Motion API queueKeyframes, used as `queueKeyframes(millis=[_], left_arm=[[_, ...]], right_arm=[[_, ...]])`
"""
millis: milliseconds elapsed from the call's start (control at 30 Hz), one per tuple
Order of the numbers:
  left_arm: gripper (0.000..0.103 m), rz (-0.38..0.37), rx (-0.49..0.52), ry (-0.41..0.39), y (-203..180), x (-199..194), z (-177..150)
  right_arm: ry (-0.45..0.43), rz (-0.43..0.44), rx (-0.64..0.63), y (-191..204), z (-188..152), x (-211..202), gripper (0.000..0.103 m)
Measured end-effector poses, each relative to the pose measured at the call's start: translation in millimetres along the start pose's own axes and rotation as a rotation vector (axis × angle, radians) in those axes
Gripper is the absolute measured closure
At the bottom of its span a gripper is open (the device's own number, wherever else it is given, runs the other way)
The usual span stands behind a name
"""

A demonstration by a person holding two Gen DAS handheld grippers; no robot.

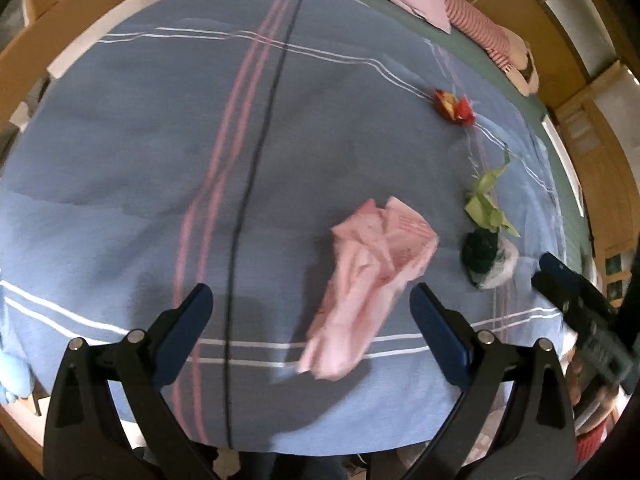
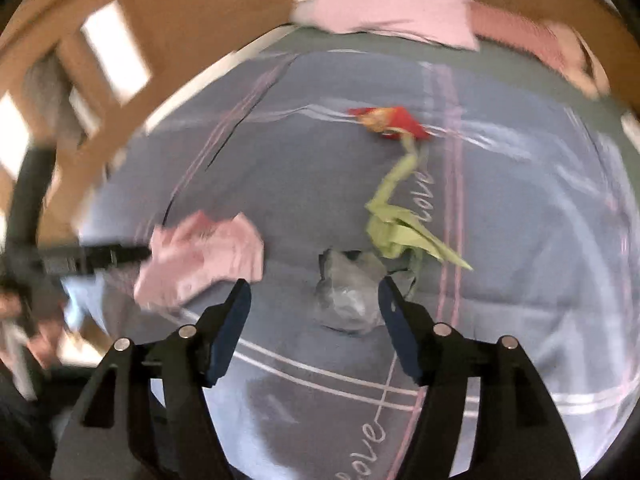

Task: Collect trash
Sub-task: 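Grasp the pink paper with the left gripper while the right lifts the grey bag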

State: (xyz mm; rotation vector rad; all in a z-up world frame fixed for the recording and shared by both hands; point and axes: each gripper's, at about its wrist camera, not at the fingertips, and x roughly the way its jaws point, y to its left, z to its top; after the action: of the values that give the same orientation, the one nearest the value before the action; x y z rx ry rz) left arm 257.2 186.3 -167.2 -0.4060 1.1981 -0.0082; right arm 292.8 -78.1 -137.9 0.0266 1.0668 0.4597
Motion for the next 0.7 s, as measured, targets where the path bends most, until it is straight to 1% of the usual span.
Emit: queueKeyframes(millis=[33, 100, 200, 267, 300, 367, 400, 433, 467, 500, 533, 567, 600, 633, 700], left_arm=[[0.005, -0.007, 0.009, 0.003, -3.2, 2.6, 0.1], [0.005, -0.009, 0.039, 0.01, -11.1, 8.0, -1.6], [0.005, -0.009, 0.099, 0.028, -25.4, 17.9, -5.7], [0.005, 0.01, 0.142, 0.045, -35.2, 25.7, -8.1], [0.005, 0.021, 0.16, 0.048, -37.8, 27.9, -9.2], [0.005, 0.061, 0.202, 0.051, -45.2, 34.9, -12.6], [0.008, 0.078, 0.218, 0.051, -47.7, 37.5, -13.7], [0.025, 0.099, 0.236, 0.05, -49.8, 41.0, -15.1], [0.037, 0.116, 0.249, 0.056, -51.7, 45.9, -15.9], [0.05, 0.124, 0.249, 0.076, -51.7, 52.5, -17.3], [0.052, 0.126, 0.246, 0.07, -50.3, 54.0, -18.2], [0.058, 0.136, 0.25, 0.04, -50.6, 51.9, -19.1], [0.068, 0.142, 0.26, 0.026, -51.2, 50.2, -19.8], [0.074, 0.142, 0.267, 0.016, -51.3, 49.0, -20.6], [0.077, 0.12, 0.249, 0.005, -49.0, 45.6, -22.7]], right_arm=[[0.002, -0.005, 0.019, 5.9, 2.3, 7.6, 0.038], [0.005, -0.016, 0.084, 0.8, 7.5, 10.9, 0.038], [0.041, 0.007, 0.229, -20.9, 6.6, 28.2, 0.038], [0.069, -0.005, 0.261, -33.1, 3.4, 32.0, 0.038], [0.076, -0.009, 0.26, -39.7, 6.8, 33.9, 0.038], [0.111, -0.036, 0.213, -30.2, 4.4, 46.1, 0.038], [0.128, -0.051, 0.192, -26.5, 2.5, 52.7, 0.038], [0.137, -0.062, 0.183, -23.4, 1.0, 56.2, 0.038], [0.139, -0.066, 0.181, -22.9, -0.4, 58.5, 0.049], [0.139, -0.065, 0.181, -23.2, -1.6, 61.4, 0.057], [0.12, -0.065, 0.19, -21.9, -4.0, 56.7, 0.059], [0.116, -0.065, 0.192, -24.3, -3.9, 58.2, 0.06], [0.099, -0.064, 0.196, -24.3, -6.4, 50.1, 0.06], [0.09, -0.064, 0.195, -24.3, -7.7, 46.7, 0.061], [0.035, -0.07, 0.182, -24.8, -14.0, 21.5, 0.061]])
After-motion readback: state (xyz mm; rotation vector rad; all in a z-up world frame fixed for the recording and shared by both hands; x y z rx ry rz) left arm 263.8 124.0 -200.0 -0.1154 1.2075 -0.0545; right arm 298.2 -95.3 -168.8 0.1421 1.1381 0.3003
